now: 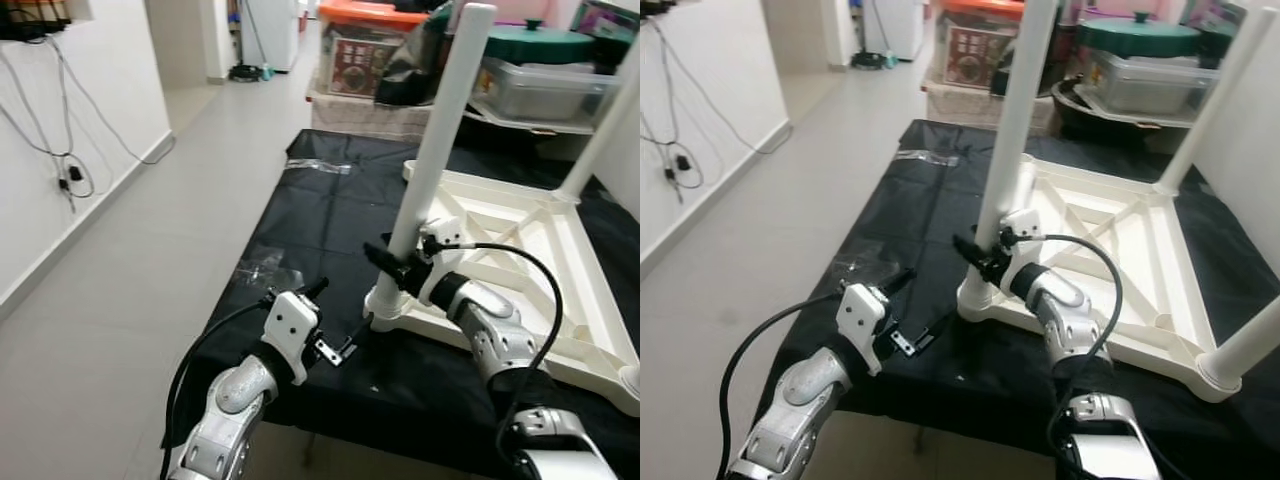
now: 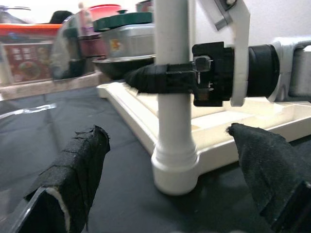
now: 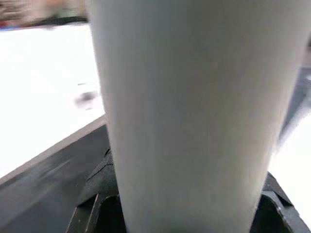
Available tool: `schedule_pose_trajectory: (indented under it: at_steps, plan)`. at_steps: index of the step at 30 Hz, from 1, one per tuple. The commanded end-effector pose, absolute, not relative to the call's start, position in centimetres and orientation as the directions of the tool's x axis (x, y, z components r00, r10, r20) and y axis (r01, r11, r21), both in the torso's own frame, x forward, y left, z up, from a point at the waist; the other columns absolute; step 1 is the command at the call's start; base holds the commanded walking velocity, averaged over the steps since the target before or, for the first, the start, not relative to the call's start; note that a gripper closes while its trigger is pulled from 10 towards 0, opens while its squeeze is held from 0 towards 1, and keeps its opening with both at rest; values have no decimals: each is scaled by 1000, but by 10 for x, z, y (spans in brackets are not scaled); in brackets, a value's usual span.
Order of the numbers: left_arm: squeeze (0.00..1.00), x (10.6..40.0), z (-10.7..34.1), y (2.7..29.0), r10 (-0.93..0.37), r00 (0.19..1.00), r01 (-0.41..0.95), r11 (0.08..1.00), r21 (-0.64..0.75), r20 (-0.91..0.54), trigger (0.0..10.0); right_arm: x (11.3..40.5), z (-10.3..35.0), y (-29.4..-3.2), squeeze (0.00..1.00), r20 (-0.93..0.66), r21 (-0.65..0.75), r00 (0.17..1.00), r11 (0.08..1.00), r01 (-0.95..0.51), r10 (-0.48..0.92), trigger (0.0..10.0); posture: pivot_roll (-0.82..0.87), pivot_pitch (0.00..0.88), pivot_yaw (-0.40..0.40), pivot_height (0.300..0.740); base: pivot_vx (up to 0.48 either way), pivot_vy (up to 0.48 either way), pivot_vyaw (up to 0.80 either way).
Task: Building children table
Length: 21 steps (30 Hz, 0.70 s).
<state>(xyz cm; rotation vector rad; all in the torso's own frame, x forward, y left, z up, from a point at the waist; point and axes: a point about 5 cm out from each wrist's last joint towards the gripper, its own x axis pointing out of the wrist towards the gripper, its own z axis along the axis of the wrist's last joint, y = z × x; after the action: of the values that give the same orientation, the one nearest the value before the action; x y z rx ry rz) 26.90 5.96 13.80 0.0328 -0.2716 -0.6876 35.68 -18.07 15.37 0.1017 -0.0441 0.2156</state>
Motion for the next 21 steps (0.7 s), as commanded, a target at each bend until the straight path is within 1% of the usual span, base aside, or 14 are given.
schedule_pose_trajectory:
  at_steps: [1,3,4,5,6,8,11,12,13,15,17,19,20,21]
  plan:
    - [0,269,136,61,-625,748,617,779,116,223,10000,342,146,-221,0,-5,133,974,965,226,-228,0,82,0,-77,740,0,0,0]
    - [0,269,136,61,-625,748,617,779,116,223,10000,342,146,-221,0,-5,133,974,965,226,-228,0,82,0,-77,740,0,0,0]
    - [0,269,136,61,-628,747,619,777,115,216,10000,330,141,-225,0,-34,158,918,905,395,-395,0,77,0,-75,740,0,0,0]
    - [0,269,135,60,-630,747,621,775,115,211,10000,320,137,-223,0,-67,188,864,844,502,-499,0,77,0,-75,740,0,0,0]
    - [0,269,135,60,-630,747,621,775,115,211,10000,320,137,-223,0,-67,188,864,844,502,-499,0,77,0,-75,740,0,0,0]
    - [0,269,135,60,-634,746,624,773,116,203,10000,312,134,-212,0,-90,215,810,783,583,-579,0,77,0,-72,740,0,0,0]
    - [0,269,134,59,-641,743,631,767,118,195,10000,316,136,-197,0,-75,235,827,796,558,-557,0,83,0,-77,740,0,0,0]
    - [0,269,133,58,-649,738,638,760,119,188,10000,323,140,-181,1000,-27,257,888,855,450,-459,10000,83,0,-77,740,0,0,0]
    - [0,269,133,57,-653,734,643,756,121,184,10000,328,143,-169,1000,20,282,928,893,351,-371,10000,84,0,-77,740,0,0,0]
    - [0,269,133,57,-653,734,643,756,121,184,10000,328,143,-169,1000,20,282,928,893,351,-371,10000,84,0,-77,740,0,0,0]
    - [0,269,132,56,-657,732,647,753,120,180,10000,332,148,-157,1000,116,288,964,937,197,-238,10000,84,0,-77,740,0,0,0]
    - [0,269,132,56,-658,732,647,753,119,180,10000,332,150,-158,1000,146,274,967,948,163,-208,10000,84,0,-77,740,0,0,0]
    - [0,269,132,56,-660,730,650,751,119,179,10000,334,150,-164,0,179,269,976,960,73,-125,10000,81,0,-78,740,0,0,0]
    - [0,269,132,56,-660,730,650,751,119,179,10000,334,150,-164,0,179,269,976,960,73,-125,10000,81,0,-78,740,0,0,0]
